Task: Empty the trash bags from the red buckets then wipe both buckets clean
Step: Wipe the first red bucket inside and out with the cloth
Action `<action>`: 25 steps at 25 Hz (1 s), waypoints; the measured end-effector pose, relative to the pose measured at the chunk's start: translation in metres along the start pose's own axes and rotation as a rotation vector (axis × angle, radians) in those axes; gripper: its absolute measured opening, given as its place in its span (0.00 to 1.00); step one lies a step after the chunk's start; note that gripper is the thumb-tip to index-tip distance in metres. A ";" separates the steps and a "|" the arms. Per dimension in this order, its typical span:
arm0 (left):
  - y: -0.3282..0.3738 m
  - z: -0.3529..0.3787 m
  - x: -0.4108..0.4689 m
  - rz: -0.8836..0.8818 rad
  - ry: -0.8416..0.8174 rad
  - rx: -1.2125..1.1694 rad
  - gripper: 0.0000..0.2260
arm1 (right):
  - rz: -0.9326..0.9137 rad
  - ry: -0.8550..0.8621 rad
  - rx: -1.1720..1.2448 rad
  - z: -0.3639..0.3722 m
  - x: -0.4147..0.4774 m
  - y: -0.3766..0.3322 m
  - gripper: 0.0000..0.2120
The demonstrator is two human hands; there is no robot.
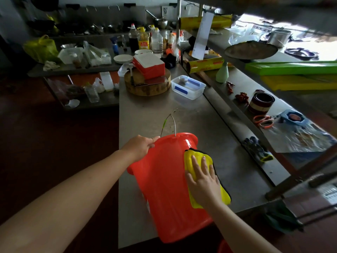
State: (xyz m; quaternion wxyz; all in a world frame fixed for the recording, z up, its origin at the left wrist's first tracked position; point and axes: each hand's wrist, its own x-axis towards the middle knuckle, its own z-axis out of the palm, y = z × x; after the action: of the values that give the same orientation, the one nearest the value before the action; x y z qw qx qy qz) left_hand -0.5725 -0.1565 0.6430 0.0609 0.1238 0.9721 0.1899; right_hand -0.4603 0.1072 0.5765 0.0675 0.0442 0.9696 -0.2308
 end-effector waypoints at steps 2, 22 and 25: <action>0.000 0.000 0.000 -0.001 0.008 0.018 0.20 | -0.171 0.077 -0.158 0.012 -0.017 -0.018 0.31; 0.005 0.007 -0.004 -0.029 0.060 0.013 0.20 | 0.032 -0.023 0.023 0.001 -0.020 0.019 0.31; 0.000 0.005 -0.007 -0.038 0.053 0.041 0.20 | -0.255 0.119 -0.192 0.021 -0.057 -0.011 0.31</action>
State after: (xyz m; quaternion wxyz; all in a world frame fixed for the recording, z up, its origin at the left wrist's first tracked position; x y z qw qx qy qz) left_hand -0.5649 -0.1566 0.6390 0.0359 0.1013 0.9792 0.1720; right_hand -0.4025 0.0853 0.5716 -0.0162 -0.0722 0.9872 -0.1410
